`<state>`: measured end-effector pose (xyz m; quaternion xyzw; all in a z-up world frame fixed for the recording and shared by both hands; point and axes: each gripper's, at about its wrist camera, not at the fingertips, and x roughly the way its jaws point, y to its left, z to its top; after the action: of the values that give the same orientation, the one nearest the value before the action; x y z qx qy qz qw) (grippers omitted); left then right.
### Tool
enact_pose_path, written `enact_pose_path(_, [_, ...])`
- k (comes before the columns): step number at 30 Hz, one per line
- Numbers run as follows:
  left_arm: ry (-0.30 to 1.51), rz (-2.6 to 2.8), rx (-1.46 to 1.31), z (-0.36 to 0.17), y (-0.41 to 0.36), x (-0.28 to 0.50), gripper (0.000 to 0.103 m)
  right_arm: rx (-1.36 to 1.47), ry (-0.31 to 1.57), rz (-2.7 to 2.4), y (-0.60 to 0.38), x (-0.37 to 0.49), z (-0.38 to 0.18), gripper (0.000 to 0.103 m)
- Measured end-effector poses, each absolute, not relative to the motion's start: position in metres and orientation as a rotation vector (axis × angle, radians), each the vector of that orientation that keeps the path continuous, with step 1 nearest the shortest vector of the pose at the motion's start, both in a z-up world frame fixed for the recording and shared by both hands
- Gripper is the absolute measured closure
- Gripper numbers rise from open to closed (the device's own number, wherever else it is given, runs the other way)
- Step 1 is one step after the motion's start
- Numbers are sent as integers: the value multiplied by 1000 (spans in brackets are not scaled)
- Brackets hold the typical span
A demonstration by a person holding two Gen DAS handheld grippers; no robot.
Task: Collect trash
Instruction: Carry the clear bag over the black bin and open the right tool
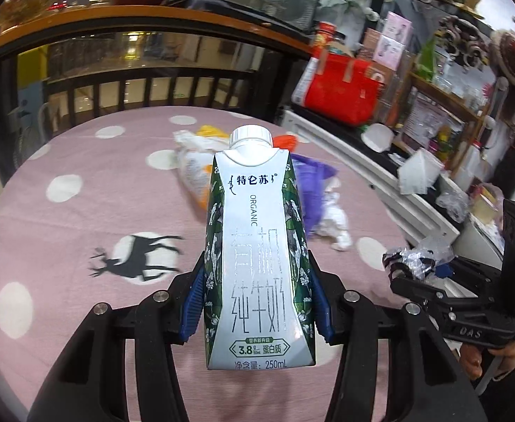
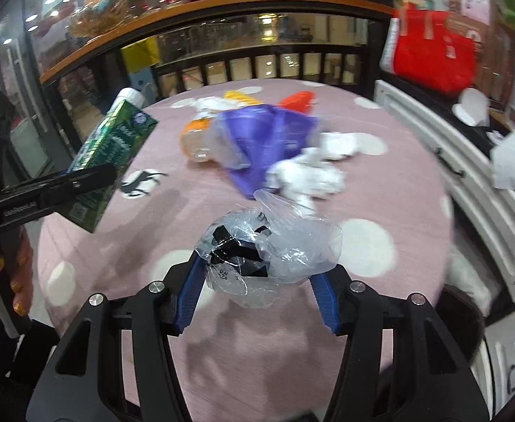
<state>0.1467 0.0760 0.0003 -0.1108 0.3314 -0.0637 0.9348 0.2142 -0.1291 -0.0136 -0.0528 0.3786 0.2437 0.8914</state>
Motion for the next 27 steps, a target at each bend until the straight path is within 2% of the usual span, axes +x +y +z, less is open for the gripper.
enact_pose_path(7, [692,-290,-175,6,11,162,53,-19,777,247,-234,211,-18,47])
enact_pose_path(15, [705,-445,-113,4,-66,173,53,34,818,3,-322,203,-54,47])
enact_pose_path(27, [786,-595,-79,-20,-153,184,53,145,1149,-118,-389,246,-180,47])
